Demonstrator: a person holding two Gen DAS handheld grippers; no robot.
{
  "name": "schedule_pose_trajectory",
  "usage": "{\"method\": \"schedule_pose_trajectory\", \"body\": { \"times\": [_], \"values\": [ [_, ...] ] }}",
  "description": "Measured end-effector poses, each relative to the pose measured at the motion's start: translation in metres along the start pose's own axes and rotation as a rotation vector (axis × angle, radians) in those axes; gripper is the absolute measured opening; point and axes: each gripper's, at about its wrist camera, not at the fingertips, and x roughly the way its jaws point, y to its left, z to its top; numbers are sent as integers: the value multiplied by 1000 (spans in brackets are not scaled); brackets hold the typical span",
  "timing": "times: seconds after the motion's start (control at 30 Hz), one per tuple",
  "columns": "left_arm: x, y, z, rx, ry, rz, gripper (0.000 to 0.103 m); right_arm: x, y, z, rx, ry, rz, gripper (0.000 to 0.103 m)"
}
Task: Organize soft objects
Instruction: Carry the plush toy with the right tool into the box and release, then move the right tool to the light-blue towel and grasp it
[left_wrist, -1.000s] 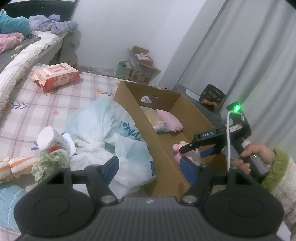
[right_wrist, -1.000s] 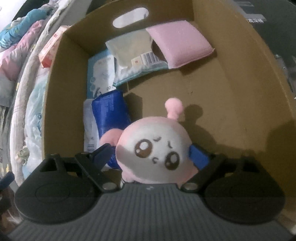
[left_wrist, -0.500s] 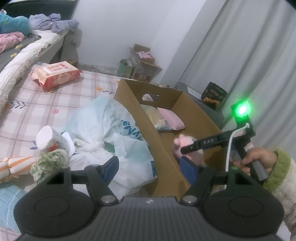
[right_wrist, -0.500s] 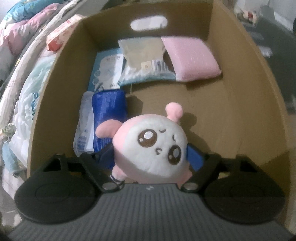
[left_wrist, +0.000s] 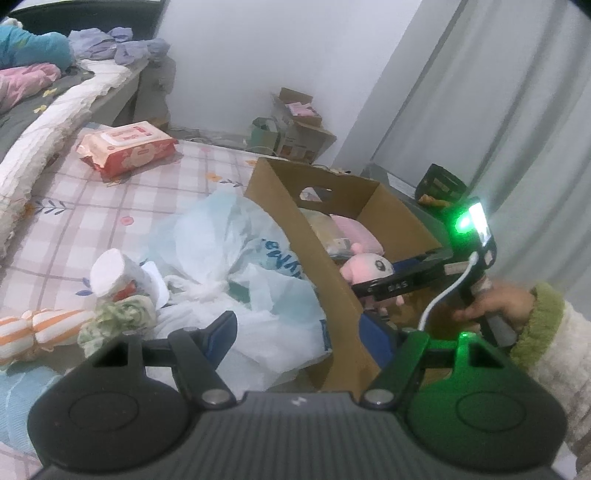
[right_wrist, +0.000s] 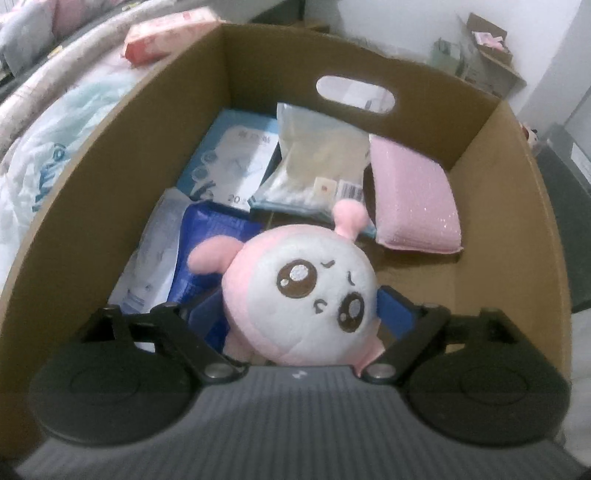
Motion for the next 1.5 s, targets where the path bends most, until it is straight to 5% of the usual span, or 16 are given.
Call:
{"method": "schedule_pose_trajectory", "body": {
  "times": [0.2, 0.43, 0.63, 1.0, 1.37, 1.5],
  "values": [
    [-8, 11, -6, -1, -5, 20, 79, -19, -8, 1, 103, -46, 43, 91],
    [-37, 40, -24, -23, -27, 90, 82, -90, 0, -1, 234, -237, 138, 92],
    [-64, 67, -42, -72, -34, 163, 82, -139, 43, -11, 263, -358, 277, 93],
    [-102, 98, -78, -172, -75, 215, 82, -162, 138, -5, 254, -453, 540, 93],
    [-105, 117, -107, -224, -86, 245, 77, -141, 224, -7, 220, -372, 718, 92],
    [-96, 131, -109, -259, -79, 233, 68, -106, 258, -3, 183, -262, 757, 78]
  ]
}}
